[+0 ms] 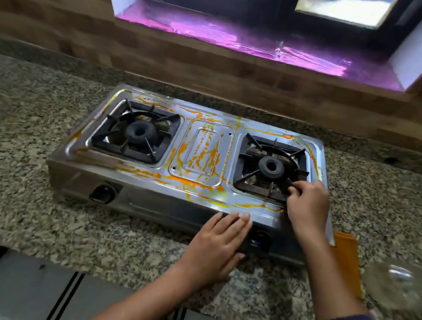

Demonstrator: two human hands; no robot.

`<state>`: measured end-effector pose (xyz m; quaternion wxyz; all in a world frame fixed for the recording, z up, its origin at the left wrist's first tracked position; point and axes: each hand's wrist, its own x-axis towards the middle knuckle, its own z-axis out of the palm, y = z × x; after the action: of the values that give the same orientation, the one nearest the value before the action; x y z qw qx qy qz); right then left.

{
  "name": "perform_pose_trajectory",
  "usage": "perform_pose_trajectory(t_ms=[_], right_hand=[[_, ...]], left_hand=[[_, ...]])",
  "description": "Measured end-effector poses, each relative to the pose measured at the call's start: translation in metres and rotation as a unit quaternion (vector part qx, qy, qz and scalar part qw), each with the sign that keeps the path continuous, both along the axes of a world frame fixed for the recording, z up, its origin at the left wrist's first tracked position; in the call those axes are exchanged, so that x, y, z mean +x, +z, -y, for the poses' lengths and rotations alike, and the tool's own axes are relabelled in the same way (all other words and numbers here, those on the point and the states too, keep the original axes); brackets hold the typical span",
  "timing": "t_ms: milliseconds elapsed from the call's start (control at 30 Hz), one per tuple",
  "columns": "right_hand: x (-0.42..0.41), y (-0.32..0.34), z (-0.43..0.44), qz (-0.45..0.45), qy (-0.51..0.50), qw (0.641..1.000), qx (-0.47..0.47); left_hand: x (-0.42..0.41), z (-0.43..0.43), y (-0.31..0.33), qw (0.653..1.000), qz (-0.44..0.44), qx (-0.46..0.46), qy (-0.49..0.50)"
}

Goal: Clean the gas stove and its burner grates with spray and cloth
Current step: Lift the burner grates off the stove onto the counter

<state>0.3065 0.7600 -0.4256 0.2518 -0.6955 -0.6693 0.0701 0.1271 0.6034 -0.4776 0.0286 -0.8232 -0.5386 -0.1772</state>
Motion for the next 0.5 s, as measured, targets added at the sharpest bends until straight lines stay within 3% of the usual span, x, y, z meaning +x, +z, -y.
perform_pose_trajectory(t_ms=[167, 333, 433, 500], right_hand=[[-0.010, 0.015, 0.004, 0.002, -0.034, 0.999, 0.019], [-0.020, 0.033, 0.011, 0.000, -0.025, 0.995, 0.101], [-0.020, 0.035, 0.016, -0.005, -0.021, 0.993, 0.119], [-0.027, 0.037, 0.018, -0.021, -0.014, 0.991, 0.133]], left_hand=[[-0.013, -0.005, 0.011, 0.999, -0.012, -0.012, -0.052], [-0.040, -0.006, 0.028, 0.996, 0.063, 0.000, -0.067], [-0.077, -0.008, 0.040, 0.989, 0.143, 0.016, 0.023], [-0.114, -0.010, 0.049, 0.970, 0.188, 0.031, 0.151]])
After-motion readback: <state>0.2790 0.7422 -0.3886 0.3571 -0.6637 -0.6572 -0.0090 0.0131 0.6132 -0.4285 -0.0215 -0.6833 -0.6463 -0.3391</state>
